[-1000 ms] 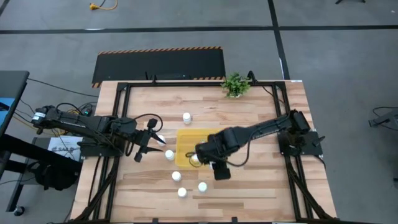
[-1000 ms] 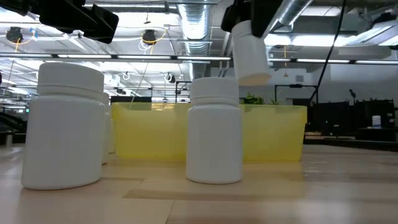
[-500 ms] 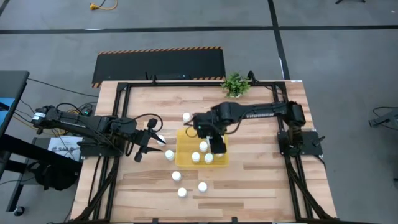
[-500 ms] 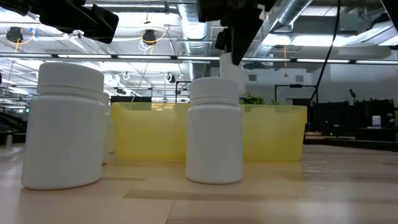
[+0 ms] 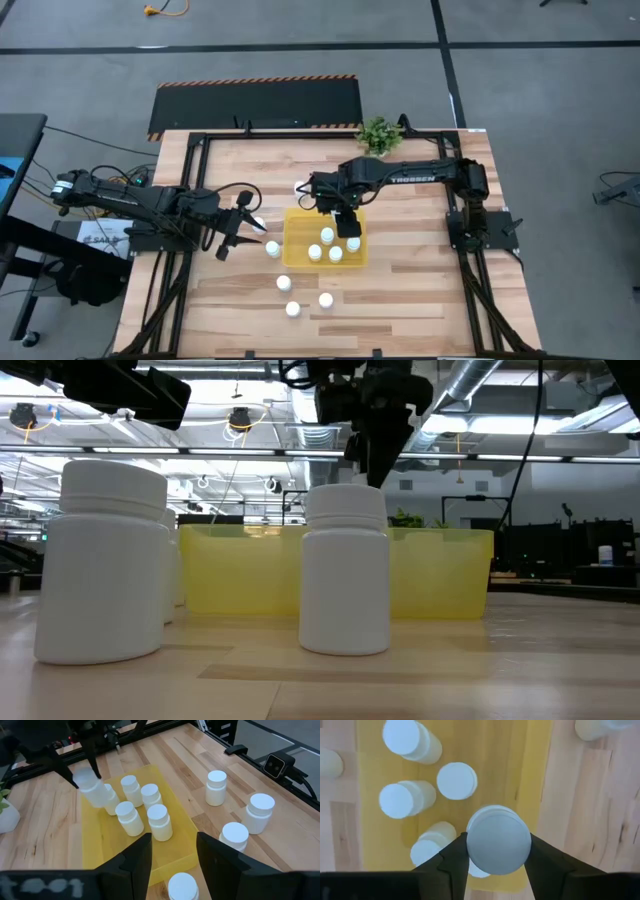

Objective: Pick and place pill bottles into a basket
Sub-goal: Put the white pill bottle into the yellow bin

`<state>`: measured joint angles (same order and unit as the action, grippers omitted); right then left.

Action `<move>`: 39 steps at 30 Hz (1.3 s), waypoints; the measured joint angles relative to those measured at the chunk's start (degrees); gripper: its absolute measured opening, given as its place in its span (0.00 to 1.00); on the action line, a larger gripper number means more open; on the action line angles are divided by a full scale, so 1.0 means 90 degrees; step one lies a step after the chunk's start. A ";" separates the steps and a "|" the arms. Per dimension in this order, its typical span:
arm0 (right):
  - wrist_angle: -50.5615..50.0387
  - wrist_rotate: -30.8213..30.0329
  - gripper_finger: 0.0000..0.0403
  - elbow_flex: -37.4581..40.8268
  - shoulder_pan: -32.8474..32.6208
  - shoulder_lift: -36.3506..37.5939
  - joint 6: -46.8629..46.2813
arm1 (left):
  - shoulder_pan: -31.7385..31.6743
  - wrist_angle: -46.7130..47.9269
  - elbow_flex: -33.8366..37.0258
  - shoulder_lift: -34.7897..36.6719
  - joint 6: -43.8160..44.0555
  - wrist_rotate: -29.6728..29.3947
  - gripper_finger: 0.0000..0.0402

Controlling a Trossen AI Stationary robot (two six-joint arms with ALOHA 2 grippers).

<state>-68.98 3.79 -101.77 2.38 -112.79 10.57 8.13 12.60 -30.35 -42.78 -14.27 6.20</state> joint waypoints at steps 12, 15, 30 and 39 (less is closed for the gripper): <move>0.0635 -0.0032 0.38 0.0510 0.0001 0.0000 -0.0007 | -0.0001 0.0000 0.0000 -0.0001 -0.0052 -0.0002 0.36; 0.0825 -0.0037 0.39 0.0700 0.0001 0.0000 -0.0084 | 0.0000 -0.0001 0.0000 -0.0001 -0.0052 0.0000 0.36; 0.1557 -0.0121 0.40 0.1339 0.0001 0.0007 -0.0342 | -0.0001 -0.0002 0.0000 0.0000 -0.0057 0.0000 0.36; 0.1910 -0.0121 0.39 0.1743 -0.0044 0.0005 -0.0508 | 0.0000 -0.0002 0.0000 -0.0001 -0.0050 0.0000 0.36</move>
<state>-51.79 2.70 -86.08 1.98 -112.75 6.00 8.13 12.58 -30.35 -42.78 -14.72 6.20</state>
